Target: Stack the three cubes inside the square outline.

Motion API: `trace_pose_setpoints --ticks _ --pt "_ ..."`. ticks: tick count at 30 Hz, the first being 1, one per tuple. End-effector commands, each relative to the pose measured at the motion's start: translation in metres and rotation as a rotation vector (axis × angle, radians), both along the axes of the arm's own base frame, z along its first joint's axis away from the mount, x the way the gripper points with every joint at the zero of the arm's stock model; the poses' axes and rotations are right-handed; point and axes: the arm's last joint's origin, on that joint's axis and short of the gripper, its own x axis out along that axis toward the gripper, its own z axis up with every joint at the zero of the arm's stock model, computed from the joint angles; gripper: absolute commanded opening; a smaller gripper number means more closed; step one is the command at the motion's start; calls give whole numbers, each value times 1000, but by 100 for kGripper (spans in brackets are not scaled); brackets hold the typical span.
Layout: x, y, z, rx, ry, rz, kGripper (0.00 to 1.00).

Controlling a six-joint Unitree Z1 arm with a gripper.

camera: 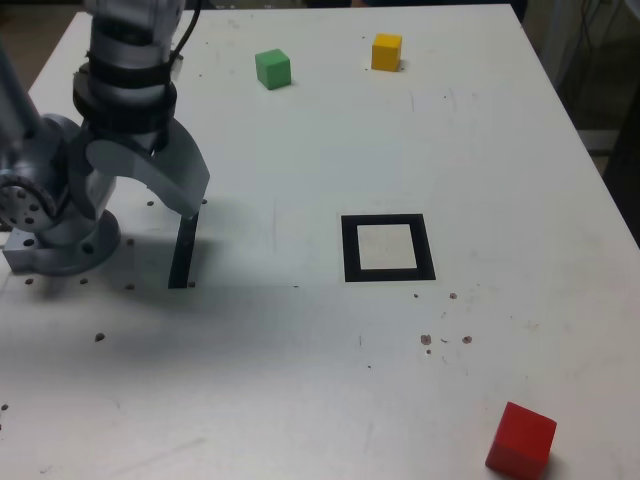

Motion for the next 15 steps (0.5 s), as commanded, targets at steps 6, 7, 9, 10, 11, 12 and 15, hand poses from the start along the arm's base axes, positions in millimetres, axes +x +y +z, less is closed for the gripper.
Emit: trace_pose_setpoints --ticks 6,7,9,10,11,12,15 --pt "-2 0 1 5 -6 -6 99" --pt "-2 0 1 6 -6 -6 99" --pt "-1 0 2 5 -10 -6 99" --pt "0 -1 2 6 -14 -7 99" --pt "1 -1 3 6 -18 -9 99" --pt "3 -3 4 7 -22 -13 99" --pt "13 -10 11 8 -37 -35 99"
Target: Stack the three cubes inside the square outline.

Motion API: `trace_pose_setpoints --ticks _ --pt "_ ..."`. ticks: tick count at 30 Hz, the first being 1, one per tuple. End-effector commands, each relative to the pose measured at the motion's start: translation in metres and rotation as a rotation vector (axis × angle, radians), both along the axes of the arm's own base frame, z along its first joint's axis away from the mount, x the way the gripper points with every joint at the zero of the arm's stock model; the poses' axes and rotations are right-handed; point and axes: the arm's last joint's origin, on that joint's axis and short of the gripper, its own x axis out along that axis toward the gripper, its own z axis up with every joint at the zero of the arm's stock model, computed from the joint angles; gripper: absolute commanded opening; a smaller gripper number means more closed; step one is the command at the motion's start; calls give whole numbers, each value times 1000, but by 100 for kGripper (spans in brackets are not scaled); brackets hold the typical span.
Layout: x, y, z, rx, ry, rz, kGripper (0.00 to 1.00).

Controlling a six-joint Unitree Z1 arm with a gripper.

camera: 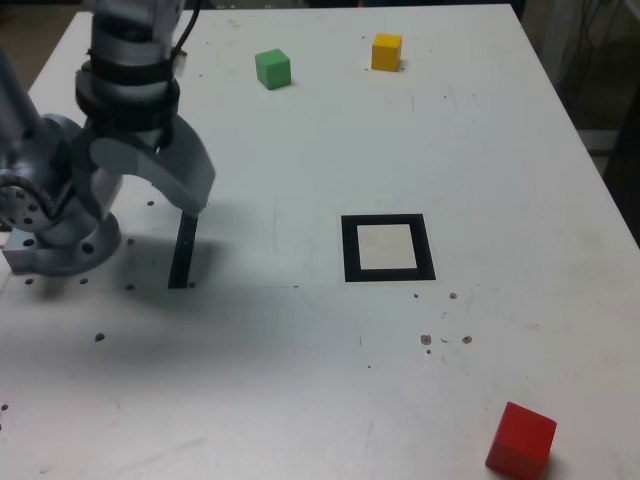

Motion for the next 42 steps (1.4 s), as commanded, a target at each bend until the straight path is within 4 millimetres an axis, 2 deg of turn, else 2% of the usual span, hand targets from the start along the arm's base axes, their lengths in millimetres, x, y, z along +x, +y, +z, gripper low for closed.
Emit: trace_pose_setpoints --ticks 1,10,17,25,30,38,42 --pt "9 -7 6 0 -4 -20 99" --pt "38 -44 27 -37 -28 -87 99" --pt "62 -91 43 -69 -53 -140 98" --pt "80 -132 65 -81 -125 -145 98" --pt "101 -163 68 -73 -132 -150 98" --pt "143 -225 69 -61 -136 -201 98" --pt "159 -244 66 -60 -154 -217 98"
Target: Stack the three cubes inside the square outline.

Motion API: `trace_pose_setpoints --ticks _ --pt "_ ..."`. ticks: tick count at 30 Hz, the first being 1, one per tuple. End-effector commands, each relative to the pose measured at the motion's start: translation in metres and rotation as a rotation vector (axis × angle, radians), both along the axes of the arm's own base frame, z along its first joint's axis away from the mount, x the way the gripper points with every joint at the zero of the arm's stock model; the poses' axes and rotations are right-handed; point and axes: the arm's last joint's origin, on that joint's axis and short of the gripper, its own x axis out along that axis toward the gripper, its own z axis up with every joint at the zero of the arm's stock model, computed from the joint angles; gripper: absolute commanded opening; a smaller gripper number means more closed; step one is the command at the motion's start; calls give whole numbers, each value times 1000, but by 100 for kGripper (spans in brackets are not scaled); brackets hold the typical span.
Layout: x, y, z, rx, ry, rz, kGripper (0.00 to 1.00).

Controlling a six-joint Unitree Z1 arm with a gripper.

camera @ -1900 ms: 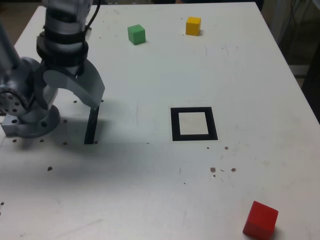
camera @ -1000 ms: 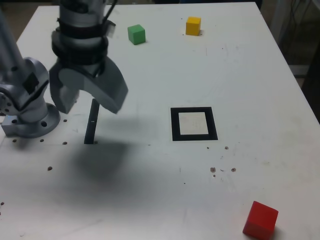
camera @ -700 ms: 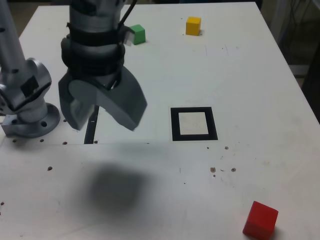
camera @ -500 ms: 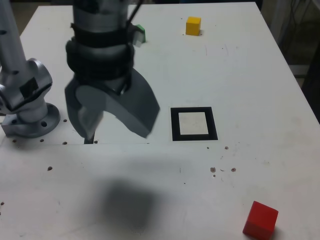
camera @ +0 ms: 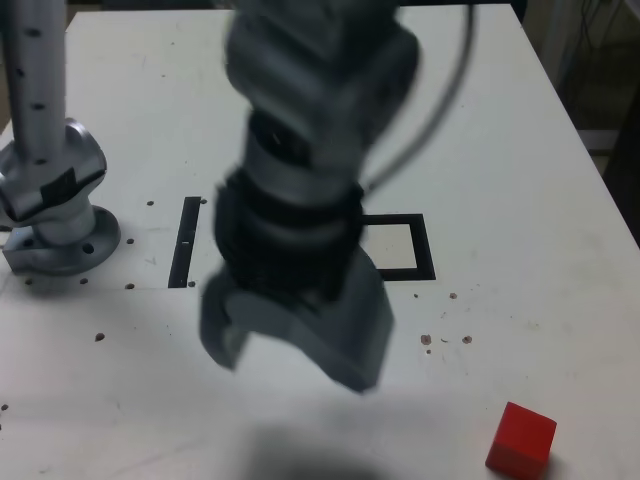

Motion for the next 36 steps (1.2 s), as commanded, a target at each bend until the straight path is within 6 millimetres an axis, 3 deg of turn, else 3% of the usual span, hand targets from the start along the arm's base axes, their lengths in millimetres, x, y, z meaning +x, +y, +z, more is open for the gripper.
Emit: trace_pose_setpoints --ticks 1,9,20,36 --pt "16 -13 24 -70 -97 -7 98" --pt "45 -36 20 -79 -167 -55 99" --pt "73 -59 -6 -84 -199 -109 100" --pt "108 -47 -46 -19 -168 -153 99"
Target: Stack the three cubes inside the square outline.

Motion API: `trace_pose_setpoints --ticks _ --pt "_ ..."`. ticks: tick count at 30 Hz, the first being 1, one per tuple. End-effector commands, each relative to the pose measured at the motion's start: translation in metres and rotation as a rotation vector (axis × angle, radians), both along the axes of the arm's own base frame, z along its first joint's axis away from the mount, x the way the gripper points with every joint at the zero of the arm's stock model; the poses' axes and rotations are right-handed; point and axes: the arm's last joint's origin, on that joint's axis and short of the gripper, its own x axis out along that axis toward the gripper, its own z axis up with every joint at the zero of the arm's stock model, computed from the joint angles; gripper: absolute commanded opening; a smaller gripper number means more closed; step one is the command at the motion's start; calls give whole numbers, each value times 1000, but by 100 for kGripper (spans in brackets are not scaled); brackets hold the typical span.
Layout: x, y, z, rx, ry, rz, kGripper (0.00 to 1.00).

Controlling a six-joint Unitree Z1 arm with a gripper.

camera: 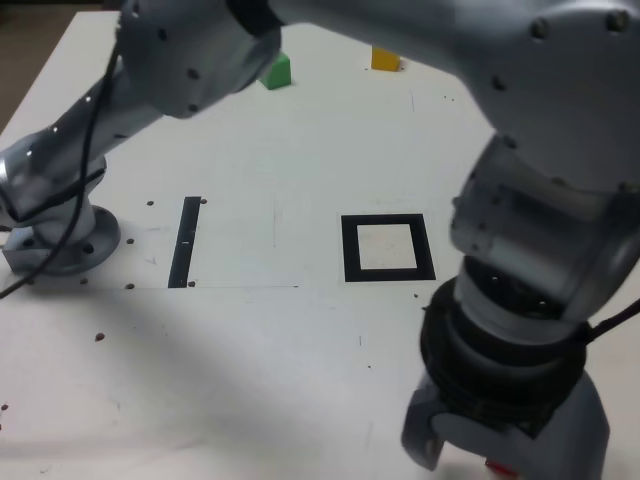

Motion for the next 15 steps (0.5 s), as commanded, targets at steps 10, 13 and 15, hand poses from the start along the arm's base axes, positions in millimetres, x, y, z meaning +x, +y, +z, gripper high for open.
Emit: trace_pose_setpoints --ticks 10,13,15 --pt "20 12 -23 28 33 -6 96" --pt "24 14 -27 35 36 -8 94" --pt "26 16 -28 38 35 -10 93"
